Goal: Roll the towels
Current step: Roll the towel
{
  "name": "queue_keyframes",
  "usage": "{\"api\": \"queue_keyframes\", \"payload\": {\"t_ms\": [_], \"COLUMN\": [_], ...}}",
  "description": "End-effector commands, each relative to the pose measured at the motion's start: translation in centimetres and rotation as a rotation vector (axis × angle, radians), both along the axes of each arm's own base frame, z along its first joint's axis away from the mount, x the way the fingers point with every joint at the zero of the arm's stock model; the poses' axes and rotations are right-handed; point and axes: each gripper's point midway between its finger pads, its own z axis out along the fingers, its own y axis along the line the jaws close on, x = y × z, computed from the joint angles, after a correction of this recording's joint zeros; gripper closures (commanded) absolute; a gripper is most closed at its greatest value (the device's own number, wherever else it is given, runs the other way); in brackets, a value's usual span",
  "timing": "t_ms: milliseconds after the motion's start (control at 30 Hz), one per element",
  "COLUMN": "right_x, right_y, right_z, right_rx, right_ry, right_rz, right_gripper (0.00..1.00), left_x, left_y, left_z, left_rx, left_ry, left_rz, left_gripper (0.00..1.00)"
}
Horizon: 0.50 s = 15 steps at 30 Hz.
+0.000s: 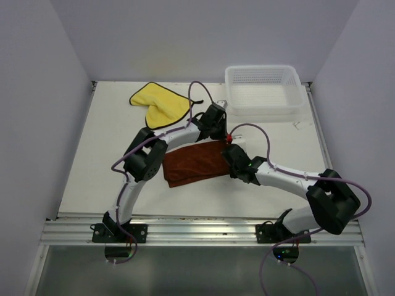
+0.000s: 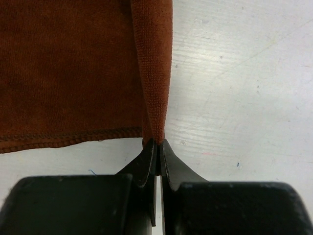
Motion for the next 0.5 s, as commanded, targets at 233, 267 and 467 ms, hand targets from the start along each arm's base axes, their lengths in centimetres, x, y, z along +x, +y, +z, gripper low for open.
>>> {"api": "queue_keyframes", "payload": {"t_ms": [233, 267, 467], "right_x": [-1.2, -1.1, -1.0], "right_y": [0.6, 0.7, 1.2], "right_z": [-1.8, -1.8, -1.9], "right_rx": [-0.044, -0.044, -0.024], "right_ry": [0.081, 0.081, 0.078], "right_rz": [0.053, 0.053, 0.070], "right_gripper": [1.00, 1.00, 1.00], "left_x": [4.0, 4.0, 4.1], "left_y": [2.5, 2.6, 3.1], "left_z": [4.2, 4.1, 3.8], "left_rx": [-0.037, -0.036, -0.025], "left_ry": [-0.157, -0.155, -0.158], "left_rz": [0.087, 0.088, 0.096], "left_gripper": [0.95, 0.95, 0.95]}}
